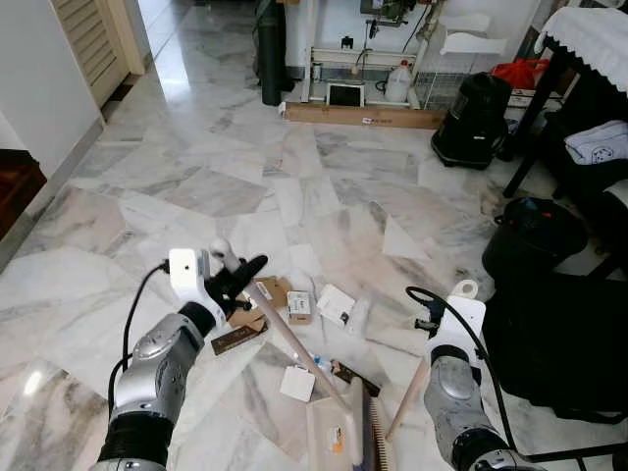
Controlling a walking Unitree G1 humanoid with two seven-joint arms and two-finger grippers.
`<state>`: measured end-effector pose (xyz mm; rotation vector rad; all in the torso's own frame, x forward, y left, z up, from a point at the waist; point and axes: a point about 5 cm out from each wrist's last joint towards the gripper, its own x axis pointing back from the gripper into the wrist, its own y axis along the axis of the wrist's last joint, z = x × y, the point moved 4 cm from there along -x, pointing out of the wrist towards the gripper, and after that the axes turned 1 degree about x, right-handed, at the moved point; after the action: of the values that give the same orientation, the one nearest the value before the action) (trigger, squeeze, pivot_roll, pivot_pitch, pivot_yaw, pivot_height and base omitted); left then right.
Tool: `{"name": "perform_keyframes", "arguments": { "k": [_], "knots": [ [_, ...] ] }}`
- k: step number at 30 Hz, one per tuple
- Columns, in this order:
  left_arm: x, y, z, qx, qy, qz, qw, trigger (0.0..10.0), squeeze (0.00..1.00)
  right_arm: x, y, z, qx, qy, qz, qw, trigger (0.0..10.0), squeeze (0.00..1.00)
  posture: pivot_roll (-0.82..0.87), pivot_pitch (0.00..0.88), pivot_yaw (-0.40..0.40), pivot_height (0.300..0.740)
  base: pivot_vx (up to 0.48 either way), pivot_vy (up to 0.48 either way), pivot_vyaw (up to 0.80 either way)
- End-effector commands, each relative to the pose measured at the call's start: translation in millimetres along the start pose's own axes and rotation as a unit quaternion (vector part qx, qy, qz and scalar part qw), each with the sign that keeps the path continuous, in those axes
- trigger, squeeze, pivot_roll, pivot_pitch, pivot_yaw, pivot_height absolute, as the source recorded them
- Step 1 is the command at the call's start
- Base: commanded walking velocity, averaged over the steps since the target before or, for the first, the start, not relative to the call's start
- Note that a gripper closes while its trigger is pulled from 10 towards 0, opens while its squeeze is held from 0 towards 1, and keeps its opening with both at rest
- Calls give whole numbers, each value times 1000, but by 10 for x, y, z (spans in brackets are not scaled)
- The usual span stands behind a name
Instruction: Sweep floor
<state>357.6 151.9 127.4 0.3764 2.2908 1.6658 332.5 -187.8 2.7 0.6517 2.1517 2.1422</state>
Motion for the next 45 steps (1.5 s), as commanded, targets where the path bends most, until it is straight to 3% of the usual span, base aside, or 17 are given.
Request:
{"name": "perform_keyframes", "arguments": {
  "k": [1, 5, 10, 17, 24, 32, 45],
  "knots": [
    [-80, 361, -100, -38, -8, -71, 997, 10000, 0, 130, -373, -20, 6, 5, 78, 997, 10000, 0, -16, 63, -45, 740, 0, 0, 0],
    [-109, 397, -163, -87, -1, -83, 993, 10000, 0, 127, -357, 13, 4, 15, 74, 997, 10000, 0, -16, 59, -46, 740, 0, 0, 0],
    [-107, 434, -152, -91, 20, -100, 991, 10000, 0, 134, -359, 36, 3, 22, 74, 997, 10000, 0, -21, 61, -47, 740, 0, 0, 0],
    [-76, 474, -87, -154, 41, -110, 981, 10000, 0, 141, -379, -21, -15, 31, 71, 997, 10000, 0, -20, 64, -43, 740, 0, 0, 0],
    [-81, 478, -72, -165, 52, -117, 978, 10000, 0, 91, -326, -62, -65, 41, 70, 995, 10000, 0, -27, 63, -44, 740, 0, 0, 0],
    [-62, 445, -32, -186, 59, -113, 974, 10000, 0, 87, -313, 13, -161, 68, 76, 982, 10000, 0, -24, 63, -44, 740, 0, 0, 0],
    [-75, 354, -59, -192, 40, -96, 976, 10000, 0, 72, -207, 47, -157, 104, 47, 981, 10000, 0, -26, 64, -47, 740, 0, 0, 0]
  ]
}}
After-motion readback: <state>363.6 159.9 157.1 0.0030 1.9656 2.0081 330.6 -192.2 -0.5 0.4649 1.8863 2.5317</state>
